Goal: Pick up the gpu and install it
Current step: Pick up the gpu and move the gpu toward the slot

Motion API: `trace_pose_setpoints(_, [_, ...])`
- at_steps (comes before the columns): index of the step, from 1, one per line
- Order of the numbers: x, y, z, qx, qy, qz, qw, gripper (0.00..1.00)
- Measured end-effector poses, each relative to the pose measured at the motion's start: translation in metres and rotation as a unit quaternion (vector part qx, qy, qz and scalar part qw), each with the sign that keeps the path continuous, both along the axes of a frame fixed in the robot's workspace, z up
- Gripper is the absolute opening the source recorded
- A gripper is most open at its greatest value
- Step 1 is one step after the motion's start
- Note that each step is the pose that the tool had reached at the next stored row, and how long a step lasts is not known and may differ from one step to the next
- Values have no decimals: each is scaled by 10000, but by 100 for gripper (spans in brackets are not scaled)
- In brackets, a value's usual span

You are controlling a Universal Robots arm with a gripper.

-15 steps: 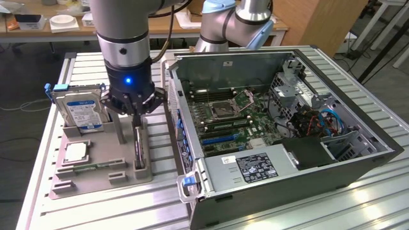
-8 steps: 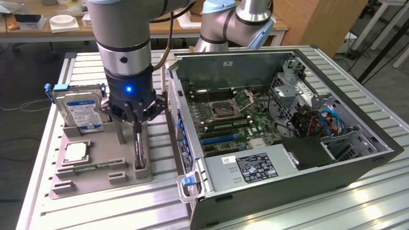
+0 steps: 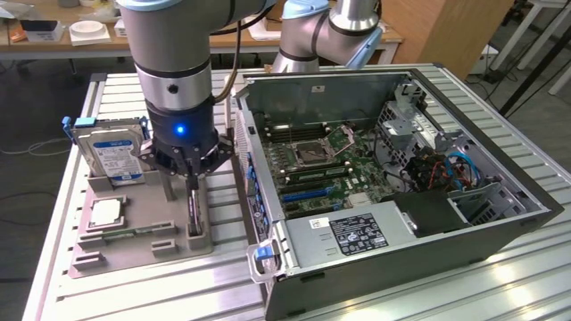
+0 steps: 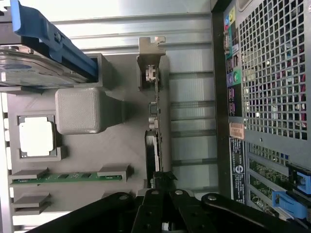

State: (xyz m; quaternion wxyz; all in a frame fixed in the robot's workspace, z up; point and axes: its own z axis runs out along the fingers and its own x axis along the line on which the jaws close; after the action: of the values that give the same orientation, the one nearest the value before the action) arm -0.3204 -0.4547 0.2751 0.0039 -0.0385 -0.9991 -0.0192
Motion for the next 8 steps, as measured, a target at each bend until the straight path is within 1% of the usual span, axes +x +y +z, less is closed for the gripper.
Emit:
trace_pose_setpoints(1, [0, 0, 0, 0, 0, 0, 10000, 17])
trace_pose_setpoints(2, [0, 0, 0, 0, 0, 0, 10000, 17])
trace_pose_setpoints(4, [0, 0, 0, 0, 0, 0, 10000, 29])
trace_pose_setpoints(5, [0, 0, 0, 0, 0, 0, 10000, 29])
trace_pose_setpoints(6, [0, 0, 0, 0, 0, 0, 10000, 35])
trace_pose_setpoints(7, [0, 0, 0, 0, 0, 0, 10000, 35])
trace_pose_setpoints(8, [0, 0, 0, 0, 0, 0, 10000, 42])
